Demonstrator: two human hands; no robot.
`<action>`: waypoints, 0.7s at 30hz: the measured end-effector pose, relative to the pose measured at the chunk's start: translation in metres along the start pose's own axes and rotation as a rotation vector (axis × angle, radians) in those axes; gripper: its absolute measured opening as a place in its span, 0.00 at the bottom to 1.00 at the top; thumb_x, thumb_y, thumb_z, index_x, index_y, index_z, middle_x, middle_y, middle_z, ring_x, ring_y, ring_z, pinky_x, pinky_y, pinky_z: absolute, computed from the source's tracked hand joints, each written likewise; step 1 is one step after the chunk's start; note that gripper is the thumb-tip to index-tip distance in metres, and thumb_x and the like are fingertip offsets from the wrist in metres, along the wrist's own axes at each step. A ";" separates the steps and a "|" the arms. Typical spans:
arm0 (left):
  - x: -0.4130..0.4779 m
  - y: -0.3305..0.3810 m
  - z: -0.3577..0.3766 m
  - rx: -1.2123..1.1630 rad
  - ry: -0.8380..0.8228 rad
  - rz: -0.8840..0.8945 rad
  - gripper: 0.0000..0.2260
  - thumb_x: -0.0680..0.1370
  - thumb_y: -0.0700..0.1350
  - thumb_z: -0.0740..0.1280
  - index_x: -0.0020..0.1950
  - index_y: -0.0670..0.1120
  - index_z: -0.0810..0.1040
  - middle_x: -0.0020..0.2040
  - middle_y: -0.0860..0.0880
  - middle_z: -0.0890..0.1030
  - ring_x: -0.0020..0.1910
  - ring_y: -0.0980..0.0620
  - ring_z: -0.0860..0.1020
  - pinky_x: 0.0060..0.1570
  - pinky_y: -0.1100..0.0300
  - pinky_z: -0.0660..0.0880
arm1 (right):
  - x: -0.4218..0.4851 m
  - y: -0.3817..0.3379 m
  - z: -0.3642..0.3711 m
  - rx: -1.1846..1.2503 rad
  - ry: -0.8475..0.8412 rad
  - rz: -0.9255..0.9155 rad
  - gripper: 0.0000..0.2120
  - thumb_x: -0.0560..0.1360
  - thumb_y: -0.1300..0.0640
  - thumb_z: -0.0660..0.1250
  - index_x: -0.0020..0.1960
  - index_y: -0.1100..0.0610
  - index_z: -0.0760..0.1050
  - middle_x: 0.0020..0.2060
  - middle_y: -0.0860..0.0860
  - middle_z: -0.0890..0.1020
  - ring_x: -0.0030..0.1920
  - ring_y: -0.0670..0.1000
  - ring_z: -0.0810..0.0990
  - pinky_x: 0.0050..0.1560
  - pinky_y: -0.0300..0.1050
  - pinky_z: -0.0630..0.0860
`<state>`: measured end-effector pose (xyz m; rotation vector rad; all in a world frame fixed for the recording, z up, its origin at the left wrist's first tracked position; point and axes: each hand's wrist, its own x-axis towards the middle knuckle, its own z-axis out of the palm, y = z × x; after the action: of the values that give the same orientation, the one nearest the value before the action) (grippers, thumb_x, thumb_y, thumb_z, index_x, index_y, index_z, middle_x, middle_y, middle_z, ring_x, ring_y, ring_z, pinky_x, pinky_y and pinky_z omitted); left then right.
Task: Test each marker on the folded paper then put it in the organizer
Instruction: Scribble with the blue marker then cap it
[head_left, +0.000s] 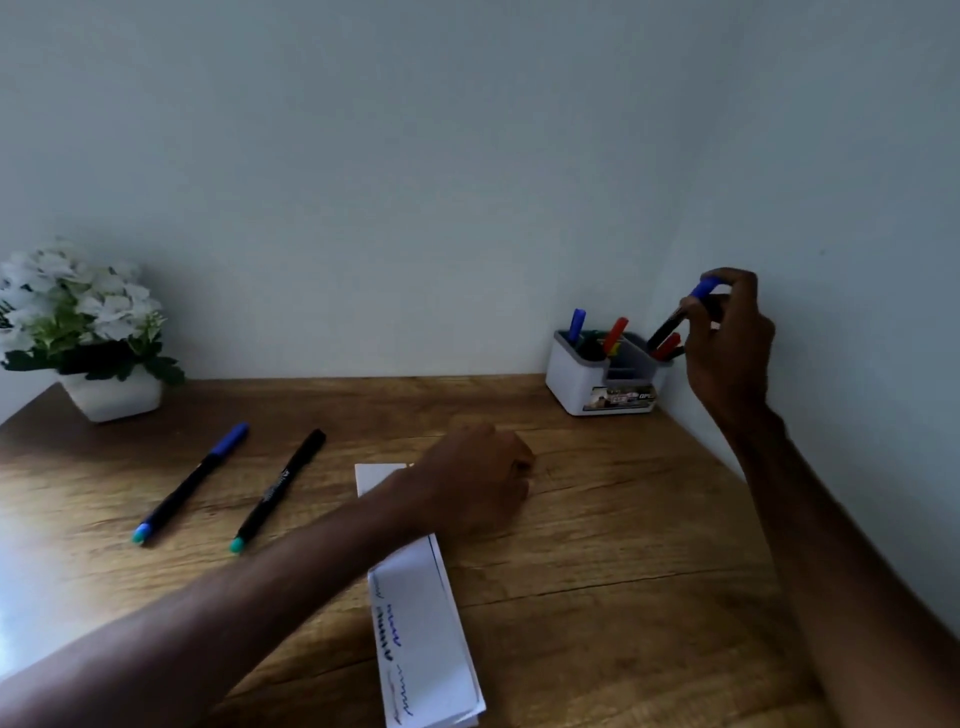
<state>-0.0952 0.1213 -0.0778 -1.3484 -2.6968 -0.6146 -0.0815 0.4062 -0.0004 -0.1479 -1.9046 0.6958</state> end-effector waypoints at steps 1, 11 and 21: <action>0.000 0.000 0.001 0.003 0.003 0.004 0.18 0.80 0.53 0.66 0.65 0.47 0.82 0.58 0.50 0.85 0.53 0.52 0.82 0.56 0.52 0.80 | -0.001 0.005 0.002 -0.019 -0.027 0.000 0.14 0.81 0.63 0.66 0.66 0.60 0.71 0.52 0.60 0.84 0.53 0.56 0.85 0.48 0.39 0.78; 0.000 0.003 0.004 0.036 0.009 -0.002 0.15 0.81 0.51 0.64 0.63 0.46 0.82 0.56 0.49 0.85 0.54 0.50 0.81 0.56 0.50 0.80 | -0.007 0.014 0.009 -0.077 -0.114 -0.011 0.13 0.82 0.65 0.63 0.67 0.62 0.72 0.57 0.64 0.83 0.57 0.60 0.84 0.52 0.39 0.76; -0.001 0.004 0.003 0.035 0.017 -0.001 0.14 0.82 0.50 0.64 0.61 0.46 0.83 0.53 0.49 0.85 0.53 0.51 0.80 0.54 0.52 0.80 | -0.011 0.010 0.004 -0.102 -0.136 -0.019 0.18 0.80 0.65 0.67 0.69 0.61 0.71 0.59 0.60 0.82 0.59 0.56 0.82 0.58 0.51 0.80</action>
<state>-0.0912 0.1233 -0.0792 -1.3274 -2.6823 -0.5730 -0.0826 0.4083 -0.0157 -0.1504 -2.0706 0.6092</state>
